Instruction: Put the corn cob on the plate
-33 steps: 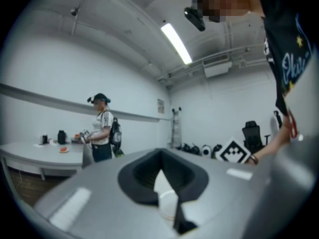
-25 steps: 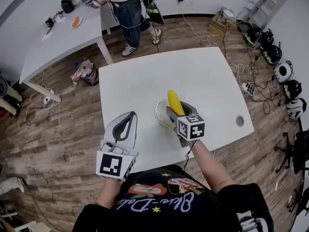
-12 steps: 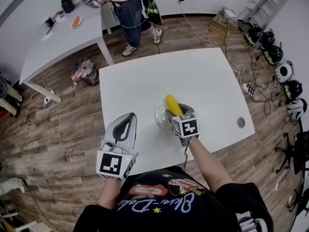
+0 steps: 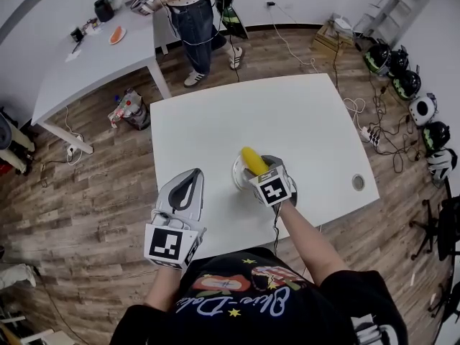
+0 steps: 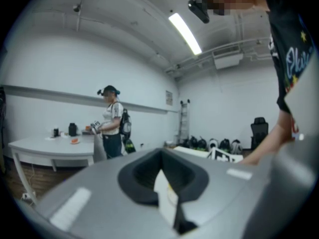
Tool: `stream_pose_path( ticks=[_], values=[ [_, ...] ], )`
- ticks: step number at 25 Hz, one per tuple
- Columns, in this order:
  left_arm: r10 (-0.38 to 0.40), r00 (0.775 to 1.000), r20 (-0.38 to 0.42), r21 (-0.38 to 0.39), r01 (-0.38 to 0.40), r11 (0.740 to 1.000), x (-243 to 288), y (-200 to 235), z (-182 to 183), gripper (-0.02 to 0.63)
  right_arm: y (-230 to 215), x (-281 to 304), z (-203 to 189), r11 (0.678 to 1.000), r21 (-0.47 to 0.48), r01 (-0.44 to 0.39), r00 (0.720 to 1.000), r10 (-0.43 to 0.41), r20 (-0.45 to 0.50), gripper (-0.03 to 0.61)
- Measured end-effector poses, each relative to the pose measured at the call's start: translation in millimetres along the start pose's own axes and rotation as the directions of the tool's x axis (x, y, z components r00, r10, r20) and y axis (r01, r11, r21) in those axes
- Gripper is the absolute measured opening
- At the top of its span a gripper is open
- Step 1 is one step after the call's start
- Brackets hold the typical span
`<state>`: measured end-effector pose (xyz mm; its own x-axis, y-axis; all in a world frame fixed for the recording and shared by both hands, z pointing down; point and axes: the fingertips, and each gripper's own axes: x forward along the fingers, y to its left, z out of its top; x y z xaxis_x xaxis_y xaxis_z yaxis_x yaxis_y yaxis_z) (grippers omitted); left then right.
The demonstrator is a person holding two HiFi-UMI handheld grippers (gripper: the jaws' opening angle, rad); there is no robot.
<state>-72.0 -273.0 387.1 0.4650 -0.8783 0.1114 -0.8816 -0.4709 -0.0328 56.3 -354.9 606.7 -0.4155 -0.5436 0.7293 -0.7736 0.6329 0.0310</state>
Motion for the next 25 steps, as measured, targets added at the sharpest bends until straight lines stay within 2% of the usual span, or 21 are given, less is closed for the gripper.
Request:
stream_pose_path(
  ticks=[5, 7, 9, 13, 14, 15, 16, 21, 25],
  values=[
    [-0.005, 1.0, 0.017, -0.007, 0.005, 1.0, -6, 0, 4, -0.002, -1, -19, 16, 1.0, 0.0, 0.008, 0.998, -0.008, 0.07, 0.272],
    [-0.006, 1.0, 0.024, -0.002, 0.006, 1.0, -8, -2, 7, -0.002, -7, -41, 29, 0.999, 0.019, 0.034, 0.99, -0.037, 0.136, 0.272],
    [-0.008, 0.999, 0.033, 0.003, 0.007, 1.0, -9, -4, 10, -0.002, -16, -70, 44, 0.996, 0.062, 0.069, 0.967, -0.082, 0.24, 0.27],
    [-0.006, 0.999, 0.049, 0.014, 0.005, 1.0, -14, -7, 17, -0.002, -30, -133, 62, 0.984, 0.157, 0.081, 0.898, -0.141, 0.417, 0.268],
    [-0.005, 0.999, 0.053, 0.018, 0.004, 1.0, -16, -8, 18, -0.002, -33, -148, 62, 0.98, 0.18, 0.09, 0.883, -0.162, 0.441, 0.257],
    [-0.005, 0.998, 0.055, 0.02, 0.003, 1.0, -18, -9, 20, -0.002, -36, -162, 61, 0.974, 0.201, 0.105, 0.869, -0.188, 0.458, 0.174],
    [-0.004, 0.998, 0.057, 0.022, 0.003, 1.0, -20, -11, 20, -0.002, -38, -175, 57, 0.969, 0.218, 0.12, 0.857, -0.212, 0.469, 0.052],
    [-0.015, 0.998, 0.059, 0.03, 0.013, 0.999, -25, -24, 24, -0.002, -34, -208, 34, 0.95, 0.296, 0.098, 0.848, -0.236, 0.475, 0.015],
    [-0.039, 0.997, 0.066, 0.038, 0.037, 0.999, -28, -36, 27, -0.002, -23, -225, 26, 0.954, 0.28, 0.107, 0.844, -0.236, 0.481, 0.014]
  ],
)
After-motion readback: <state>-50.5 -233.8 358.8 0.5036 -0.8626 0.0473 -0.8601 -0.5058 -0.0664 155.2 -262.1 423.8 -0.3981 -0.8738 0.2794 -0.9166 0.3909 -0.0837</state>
